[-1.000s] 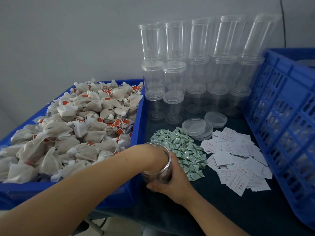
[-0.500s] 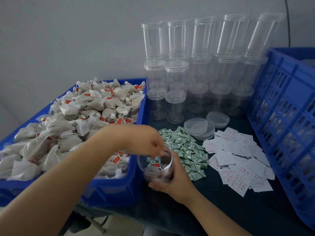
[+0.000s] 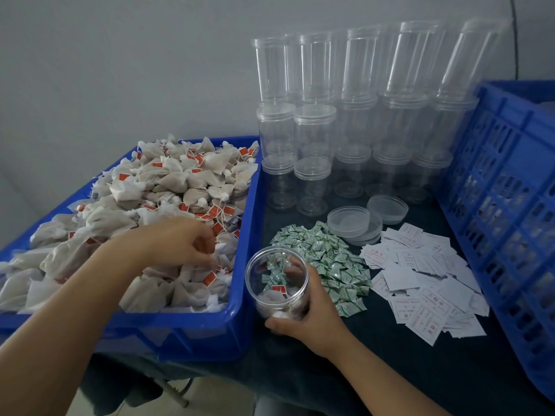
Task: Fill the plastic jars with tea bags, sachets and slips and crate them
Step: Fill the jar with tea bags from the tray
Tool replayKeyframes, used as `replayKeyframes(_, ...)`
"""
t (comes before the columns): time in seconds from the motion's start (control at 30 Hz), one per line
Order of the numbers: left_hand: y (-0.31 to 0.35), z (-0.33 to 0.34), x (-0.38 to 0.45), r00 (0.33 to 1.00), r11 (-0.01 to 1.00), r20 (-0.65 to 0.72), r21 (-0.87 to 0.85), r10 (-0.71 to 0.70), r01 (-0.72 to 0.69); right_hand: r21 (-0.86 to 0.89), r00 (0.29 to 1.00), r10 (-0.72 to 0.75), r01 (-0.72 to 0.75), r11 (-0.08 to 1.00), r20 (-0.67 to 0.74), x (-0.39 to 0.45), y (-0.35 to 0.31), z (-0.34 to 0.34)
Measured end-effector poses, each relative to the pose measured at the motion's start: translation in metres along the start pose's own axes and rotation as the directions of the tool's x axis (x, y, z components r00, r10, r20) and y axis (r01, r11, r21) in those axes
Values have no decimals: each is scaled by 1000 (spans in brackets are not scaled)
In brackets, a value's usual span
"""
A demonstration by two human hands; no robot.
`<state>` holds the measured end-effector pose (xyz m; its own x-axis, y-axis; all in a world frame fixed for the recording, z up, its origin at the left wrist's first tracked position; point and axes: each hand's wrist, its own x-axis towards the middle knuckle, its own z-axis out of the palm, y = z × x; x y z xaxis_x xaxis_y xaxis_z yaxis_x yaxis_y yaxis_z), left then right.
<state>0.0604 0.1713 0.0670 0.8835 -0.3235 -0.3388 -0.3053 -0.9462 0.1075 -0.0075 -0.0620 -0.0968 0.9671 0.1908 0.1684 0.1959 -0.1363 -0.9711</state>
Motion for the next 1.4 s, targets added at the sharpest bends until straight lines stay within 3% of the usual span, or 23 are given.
replayKeyframes(0.13, -1, 6, -6, 989, 999, 147, 46, 3, -9, -13, 1000, -15, 15, 1000, -8, 0, -1, 0)
replayKeyframes(0.43, 5, 8, -8, 974, 987, 226, 154, 13, -49, -16, 1000, -28, 28, 999, -10, 0, -1, 0)
replayKeyframes(0.6, 4, 11, -8, 981, 982, 190, 175, 40, -74, -21, 999, -26, 26, 999, -19, 0, 1, 1)
replayKeyframes(0.9, 8, 17, -5, 990, 997, 136, 63, 45, -54, -7, 999, -40, 40, 999, -17, 1, 0, 1)
replayKeyframes(1.17, 24, 26, 4, 996, 984, 63, 158, 70, -79, 1, 998, -56, 56, 998, -24, 0, -3, 1)
replayKeyframes(1.3, 18, 21, -1, 991, 982, -37, 141, 129, -122, -5, 998, -52, 52, 999, -22, 0, -2, 2)
replayKeyframes(1.4, 13, 13, -10, 975, 987, -150, 32, 162, -159, -12, 999, -50, 50, 999, -19, 0, -2, 1)
